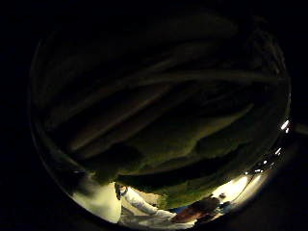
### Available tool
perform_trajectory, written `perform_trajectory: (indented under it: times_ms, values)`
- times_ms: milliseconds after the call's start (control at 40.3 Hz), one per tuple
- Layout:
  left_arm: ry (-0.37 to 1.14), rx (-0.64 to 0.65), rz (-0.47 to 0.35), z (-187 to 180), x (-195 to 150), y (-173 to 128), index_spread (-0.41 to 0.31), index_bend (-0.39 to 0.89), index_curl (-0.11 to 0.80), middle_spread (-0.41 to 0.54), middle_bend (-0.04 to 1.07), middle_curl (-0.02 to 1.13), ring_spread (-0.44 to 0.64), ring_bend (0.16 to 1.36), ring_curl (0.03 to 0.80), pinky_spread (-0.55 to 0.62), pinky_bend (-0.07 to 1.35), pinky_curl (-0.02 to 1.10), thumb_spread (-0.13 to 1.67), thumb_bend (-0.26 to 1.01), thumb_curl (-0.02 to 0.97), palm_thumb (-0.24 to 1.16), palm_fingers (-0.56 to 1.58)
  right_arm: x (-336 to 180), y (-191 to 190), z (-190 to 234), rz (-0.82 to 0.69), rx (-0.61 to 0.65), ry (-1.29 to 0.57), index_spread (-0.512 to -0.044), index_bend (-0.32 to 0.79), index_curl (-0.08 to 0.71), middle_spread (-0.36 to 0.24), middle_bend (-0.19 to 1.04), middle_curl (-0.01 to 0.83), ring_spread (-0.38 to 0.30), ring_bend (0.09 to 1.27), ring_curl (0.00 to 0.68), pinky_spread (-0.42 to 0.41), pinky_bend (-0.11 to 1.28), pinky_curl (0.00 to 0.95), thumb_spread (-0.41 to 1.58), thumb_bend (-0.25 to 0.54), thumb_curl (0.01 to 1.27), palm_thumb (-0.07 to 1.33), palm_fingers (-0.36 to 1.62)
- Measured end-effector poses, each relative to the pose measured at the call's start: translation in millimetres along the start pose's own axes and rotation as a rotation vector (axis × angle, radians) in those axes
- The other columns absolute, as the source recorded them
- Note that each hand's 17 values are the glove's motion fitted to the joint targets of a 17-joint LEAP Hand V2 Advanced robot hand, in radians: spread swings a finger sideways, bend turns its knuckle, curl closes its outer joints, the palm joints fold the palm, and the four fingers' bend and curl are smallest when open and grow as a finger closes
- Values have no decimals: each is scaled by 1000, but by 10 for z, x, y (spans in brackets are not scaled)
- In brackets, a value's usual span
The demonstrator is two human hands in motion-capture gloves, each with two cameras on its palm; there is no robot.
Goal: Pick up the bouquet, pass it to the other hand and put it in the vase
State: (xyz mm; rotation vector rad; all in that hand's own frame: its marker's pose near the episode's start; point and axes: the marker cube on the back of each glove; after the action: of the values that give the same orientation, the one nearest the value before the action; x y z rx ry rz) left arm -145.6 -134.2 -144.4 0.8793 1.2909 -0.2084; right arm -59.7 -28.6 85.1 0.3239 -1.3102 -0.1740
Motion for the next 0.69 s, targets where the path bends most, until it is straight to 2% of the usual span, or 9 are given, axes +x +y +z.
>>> perform_trajectory:
  times_ms: [74,149,174,198,223,322,397,546,695]
  values:
    - [-16,-103,-38,-81,-415,90,-326,371,588,-339,703,558,-379,706,477,-381,600,456,162,-33,772,878,1334,73,-6,37,27,-25,36,-374,173,236,-125,265,375,-93,420,302,35,472,313,992,-33,337,313,349]
    - [-100,-347,-90,-211,-960,337,-303,289,573,-318,653,545,-355,633,459,-382,613,455,186,-58,766,843,1153,168,30,43,91,-80,18,-372,168,248,-125,257,373,-93,408,301,37,448,310,1002,-30,331,309,358]
    - [-158,-430,-107,-288,-1155,469,-214,176,542,-260,625,541,-235,536,431,-198,344,374,418,-173,707,624,392,213,48,34,104,-104,11,-371,167,251,-125,255,372,-94,404,301,37,439,309,1004,-30,330,308,360]
    - [-224,-497,-120,-387,-1324,629,-143,118,555,-156,504,568,-115,570,528,-71,433,483,474,-154,686,585,-59,265,65,19,100,-126,11,-370,174,256,-122,253,373,-91,394,299,37,424,306,1013,-28,326,309,354]
    - [-285,-547,-132,-496,-1452,807,-96,98,555,-62,437,599,-43,598,574,-1,490,531,526,-134,666,558,-286,321,79,-3,81,-144,17,-370,175,261,-119,246,371,-85,383,298,37,424,309,1017,-27,326,307,350]
    - [-274,-666,-190,-805,-1695,1406,35,45,449,125,236,454,158,534,421,189,400,405,670,-73,609,508,-248,559,96,-120,-1,-163,48,-370,175,274,-112,225,367,-76,358,296,48,399,307,1034,-25,319,310,342]
    - [-200,-685,-209,-912,-1802,1605,94,43,395,214,174,371,262,511,357,288,361,347,748,-46,578,508,-196,736,92,-203,76,-157,31,-366,172,280,-110,217,365,-72,343,292,50,380,304,1046,-22,315,315,348]
    - [-196,-675,-225,-976,-1849,1730,156,56,323,317,169,324,384,510,322,409,350,318,849,-36,526,494,-173,1016,46,-257,156,-149,41,-357,166,290,-100,200,362,-67,323,289,53,346,303,1073,-18,310,338,362]
    - [-235,-653,-118,-889,-1908,1777,179,65,273,353,179,314,443,527,315,466,338,309,902,-33,485,491,-157,1152,-2,-195,103,-128,104,-351,167,301,-96,189,359,-61,303,289,53,318,306,1087,-18,308,354,373]
